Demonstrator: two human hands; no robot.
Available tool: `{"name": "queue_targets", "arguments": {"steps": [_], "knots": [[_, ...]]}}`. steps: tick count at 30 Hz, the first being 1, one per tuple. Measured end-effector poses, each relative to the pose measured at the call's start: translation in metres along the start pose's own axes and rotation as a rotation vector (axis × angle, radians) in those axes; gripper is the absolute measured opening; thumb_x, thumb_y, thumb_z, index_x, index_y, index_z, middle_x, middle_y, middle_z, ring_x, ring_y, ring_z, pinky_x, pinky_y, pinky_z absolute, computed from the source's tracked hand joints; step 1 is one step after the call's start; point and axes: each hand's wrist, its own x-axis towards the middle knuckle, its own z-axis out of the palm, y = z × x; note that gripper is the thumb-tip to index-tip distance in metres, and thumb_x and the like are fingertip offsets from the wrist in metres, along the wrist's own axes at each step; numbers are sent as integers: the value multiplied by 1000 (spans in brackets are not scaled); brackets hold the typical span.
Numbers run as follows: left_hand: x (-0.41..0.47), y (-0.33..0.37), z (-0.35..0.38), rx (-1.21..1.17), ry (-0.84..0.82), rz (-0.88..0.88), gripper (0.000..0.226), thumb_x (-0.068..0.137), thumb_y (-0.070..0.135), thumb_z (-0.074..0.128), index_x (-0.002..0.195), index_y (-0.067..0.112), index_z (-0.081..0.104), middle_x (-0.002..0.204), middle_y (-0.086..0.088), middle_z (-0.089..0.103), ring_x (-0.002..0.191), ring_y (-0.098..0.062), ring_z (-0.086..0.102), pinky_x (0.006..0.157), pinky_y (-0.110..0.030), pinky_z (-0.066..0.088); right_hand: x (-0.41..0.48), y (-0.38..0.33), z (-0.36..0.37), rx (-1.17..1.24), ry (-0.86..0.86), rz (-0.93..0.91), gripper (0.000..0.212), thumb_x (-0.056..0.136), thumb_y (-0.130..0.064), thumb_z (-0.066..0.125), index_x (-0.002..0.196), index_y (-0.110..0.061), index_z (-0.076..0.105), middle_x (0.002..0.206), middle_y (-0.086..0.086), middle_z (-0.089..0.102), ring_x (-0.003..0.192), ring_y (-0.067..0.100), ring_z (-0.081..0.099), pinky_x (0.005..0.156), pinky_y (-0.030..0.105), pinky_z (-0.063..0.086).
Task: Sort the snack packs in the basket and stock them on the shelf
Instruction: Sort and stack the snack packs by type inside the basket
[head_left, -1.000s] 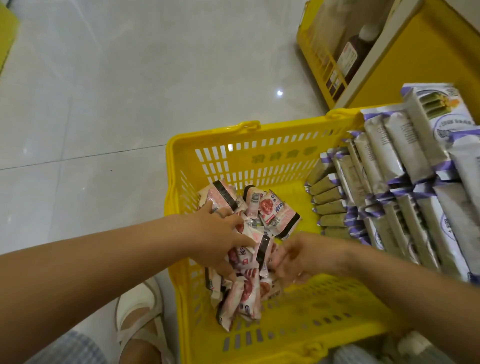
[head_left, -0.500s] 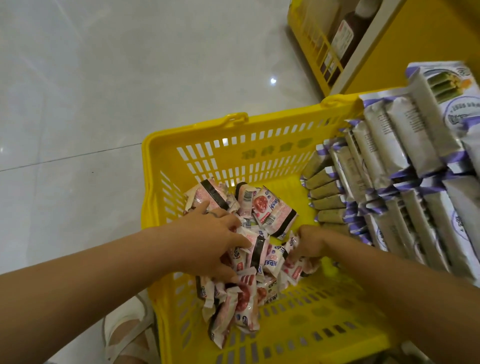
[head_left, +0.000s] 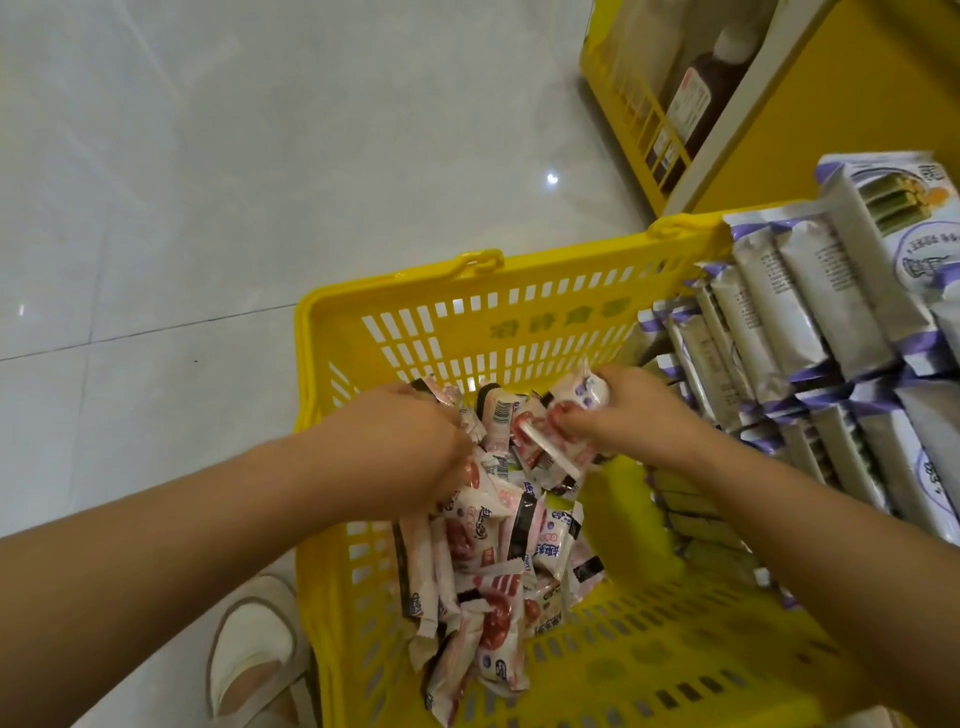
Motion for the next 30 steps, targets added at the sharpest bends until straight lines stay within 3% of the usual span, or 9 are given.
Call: {"name": "queue_targets", "arguments": {"steps": [3, 7, 10, 13, 15, 19, 23, 27, 30], "knots": [[-7, -19, -18, -11, 268, -192, 24, 91, 38, 31, 80, 24, 46, 87, 4, 58, 86, -21, 60, 78, -36, 48, 1, -41, 14, 380, -103, -41, 19, 83, -32, 71, 93, -18, 63, 82, -2, 73, 68, 11, 67, 57, 22, 49], [-13, -33, -22, -188, 720, -217, 27, 83, 37, 34, 71, 18, 49, 70, 1, 53, 66, -26, 55, 53, -32, 37, 3, -64, 40, 521, -408, -37, 41, 94, -35, 56, 132, -21, 51, 129, 6, 61, 114, 23, 61, 99, 42, 49], [-4, -24, -7, -111, 492, -73, 30, 93, 41, 39, 111, 25, 56, 115, -2, 58, 104, -25, 56, 81, -39, 48, 11, -48, 37, 497, -368, -53, 30, 98, -25, 51, 128, -26, 56, 132, 1, 59, 118, 23, 58, 103, 41, 46], [10, -20, 16, -5, 4, -83, 57, 95, 54, 40, 146, 39, 20, 160, 2, 13, 146, -26, 14, 115, -50, 19, 27, -21, 30, 365, -182, -3, 29, 98, -14, 48, 120, -26, 63, 126, 3, 63, 116, 29, 57, 93, 35, 47], [15, -23, 20, 4, -72, -113, 61, 96, 52, 42, 149, 39, 17, 162, 2, 2, 148, -27, 4, 116, -55, 11, 38, 3, 28, 191, -97, 83, 37, 99, -14, 48, 136, -18, 51, 143, 7, 49, 127, 25, 49, 90, 28, 42], [17, -24, 23, 38, -58, -121, 61, 96, 46, 46, 150, 36, 18, 162, -1, 3, 148, -30, 8, 115, -54, 15, 42, 39, 38, -6, -195, 229, 59, 96, -11, 52, 149, -14, 27, 149, 13, 37, 127, 30, 46, 87, 29, 43], [17, -21, 25, 83, -67, -122, 63, 97, 48, 45, 151, 34, 15, 163, -3, -2, 148, -30, 5, 116, -53, 17, 39, 41, 55, -11, -240, 182, 57, 90, -3, 54, 143, -14, 36, 136, 13, 53, 119, 31, 53, 98, 42, 47], [17, -19, 22, 78, -89, -126, 64, 98, 48, 43, 151, 32, 12, 163, -3, -4, 148, -31, 4, 117, -52, 16, 30, 35, 70, 29, -423, 187, 55, 91, -6, 58, 141, -13, 37, 138, 7, 52, 109, 19, 54, 84, 22, 48], [18, -17, 22, 75, -92, -132, 63, 98, 47, 43, 151, 31, 12, 162, -3, -4, 148, -32, 3, 117, -52, 17, 27, 36, 68, 21, -440, 170, 57, 91, -10, 59, 143, -16, 36, 141, 5, 50, 111, 18, 53, 84, 23, 47]]}}
